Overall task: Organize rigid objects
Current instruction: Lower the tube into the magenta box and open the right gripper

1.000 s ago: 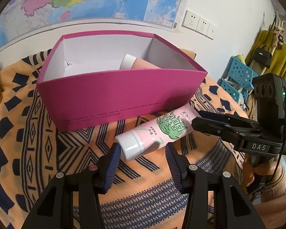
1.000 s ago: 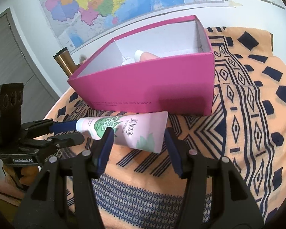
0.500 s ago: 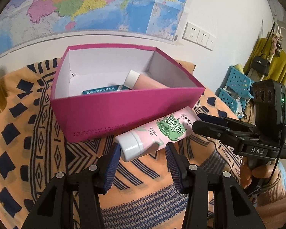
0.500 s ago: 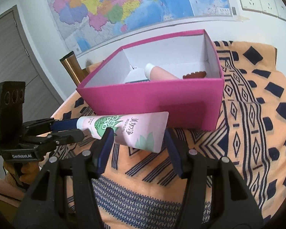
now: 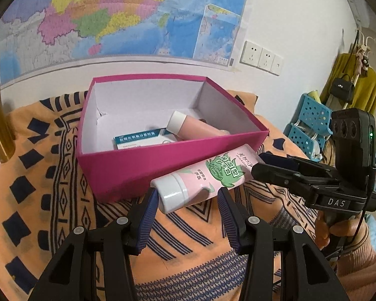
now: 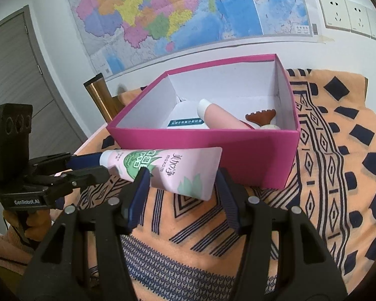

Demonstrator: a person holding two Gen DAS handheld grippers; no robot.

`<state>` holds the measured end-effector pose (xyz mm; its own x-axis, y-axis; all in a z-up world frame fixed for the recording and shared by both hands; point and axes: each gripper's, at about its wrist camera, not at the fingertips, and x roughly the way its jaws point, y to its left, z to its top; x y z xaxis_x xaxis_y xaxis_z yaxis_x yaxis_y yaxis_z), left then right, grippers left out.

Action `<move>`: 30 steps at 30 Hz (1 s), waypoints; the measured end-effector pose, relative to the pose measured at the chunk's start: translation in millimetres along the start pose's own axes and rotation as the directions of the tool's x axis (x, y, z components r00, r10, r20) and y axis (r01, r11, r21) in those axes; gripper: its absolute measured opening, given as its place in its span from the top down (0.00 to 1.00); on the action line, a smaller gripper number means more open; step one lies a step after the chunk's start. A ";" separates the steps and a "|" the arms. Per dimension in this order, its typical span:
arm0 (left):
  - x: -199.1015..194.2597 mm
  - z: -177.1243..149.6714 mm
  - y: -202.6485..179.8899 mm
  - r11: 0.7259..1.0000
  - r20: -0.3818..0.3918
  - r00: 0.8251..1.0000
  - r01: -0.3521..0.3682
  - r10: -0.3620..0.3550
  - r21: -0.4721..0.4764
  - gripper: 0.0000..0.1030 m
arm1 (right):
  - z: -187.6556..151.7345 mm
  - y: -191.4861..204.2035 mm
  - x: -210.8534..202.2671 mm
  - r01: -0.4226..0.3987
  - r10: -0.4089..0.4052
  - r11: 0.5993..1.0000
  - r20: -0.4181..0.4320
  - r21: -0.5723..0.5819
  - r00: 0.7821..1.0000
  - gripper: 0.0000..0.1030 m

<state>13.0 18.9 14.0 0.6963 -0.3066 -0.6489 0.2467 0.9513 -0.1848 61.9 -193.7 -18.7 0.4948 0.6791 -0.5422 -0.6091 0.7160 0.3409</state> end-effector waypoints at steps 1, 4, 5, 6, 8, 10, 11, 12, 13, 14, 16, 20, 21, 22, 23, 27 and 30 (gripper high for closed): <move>-0.4 0.7 -0.2 1.000 0.002 1.000 -0.002 0.002 0.003 0.53 | 0.8 0.5 -0.4 0.001 -0.001 1.000 0.002 -0.002 1.000 0.44; -0.9 3.6 -0.5 1.000 0.011 1.000 -0.006 0.006 0.007 0.53 | 2.9 1.2 -1.2 0.002 -0.001 1.000 0.008 -0.007 1.000 0.44; -1.2 4.7 -0.5 1.000 0.015 1.000 -0.006 0.006 0.008 0.53 | 3.8 1.2 -1.4 0.002 -0.002 1.000 0.010 -0.008 1.000 0.44; -1.4 5.3 -0.5 1.000 0.017 1.000 -0.006 0.006 0.011 0.53 | 4.4 0.8 -1.0 0.001 -0.001 1.000 0.012 -0.008 1.000 0.44; -1.7 7.6 -0.9 1.000 0.022 1.000 -0.010 0.010 0.018 0.53 | 5.8 0.6 -1.0 0.004 -0.003 1.000 0.013 -0.010 1.000 0.44; -2.5 9.4 -1.4 1.000 0.029 0.999 -0.015 0.014 0.025 0.53 | 7.7 0.1 -1.0 0.003 -0.003 1.000 0.016 -0.013 1.000 0.44; -2.9 10.3 -1.3 1.000 0.033 0.999 -0.016 0.015 0.025 0.53 | 8.6 0.4 -0.8 0.004 -0.004 1.000 0.016 -0.014 1.000 0.44; -3.3 10.6 -1.2 1.000 0.035 0.999 -0.016 0.015 0.025 0.53 | 9.7 0.2 -0.5 0.003 -0.003 1.000 0.017 -0.015 1.000 0.44; -3.6 11.5 -1.0 1.000 0.038 0.999 -0.016 0.015 0.026 0.53 | 10.3 0.4 -0.5 0.003 -0.002 1.000 0.018 -0.017 1.000 0.44; -3.6 12.2 -0.7 1.000 0.039 0.999 -0.018 0.017 0.026 0.53 | 11.1 0.4 -0.3 0.002 -0.002 1.000 0.018 -0.019 1.000 0.44; -3.6 13.2 -0.6 0.999 0.042 0.999 -0.022 0.021 0.026 0.53 | 12.4 0.2 0.0 0.001 0.000 1.000 0.021 -0.019 1.000 0.44; -2.0 15.3 1.7 0.999 0.042 0.999 -0.025 0.024 0.019 0.53 | 15.3 0.1 0.2 -0.001 0.002 1.000 0.025 -0.025 1.000 0.44; -1.8 15.8 2.0 0.999 0.043 0.999 -0.027 0.026 0.017 0.53 | 15.9 0.2 0.6 -0.002 0.002 1.000 0.026 -0.025 1.000 0.44; -1.9 16.2 1.9 0.999 0.044 0.999 -0.027 0.027 0.016 0.53 | 16.1 0.3 0.6 -0.002 0.003 1.000 0.027 -0.025 1.000 0.44; -1.9 16.7 1.9 0.999 0.045 0.999 -0.027 0.027 0.017 0.53 | 16.7 0.4 1.1 -0.002 0.003 1.000 0.027 -0.026 1.000 0.44; -2.8 18.3 1.4 0.999 0.052 0.998 -0.027 0.026 0.019 0.53 | 18.8 0.6 1.3 0.000 0.001 1.000 0.031 -0.030 1.000 0.44; -3.1 20.0 0.3 0.999 0.057 0.998 -0.031 0.029 0.023 0.53 | 20.6 0.2 1.2 0.001 0.001 0.999 0.034 -0.032 0.999 0.44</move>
<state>24.3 19.5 30.7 0.7404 -0.2799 -0.6111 0.2405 0.9593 -0.1480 75.2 -189.5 -3.5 0.5152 0.6846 -0.5157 -0.6282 0.7109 0.3162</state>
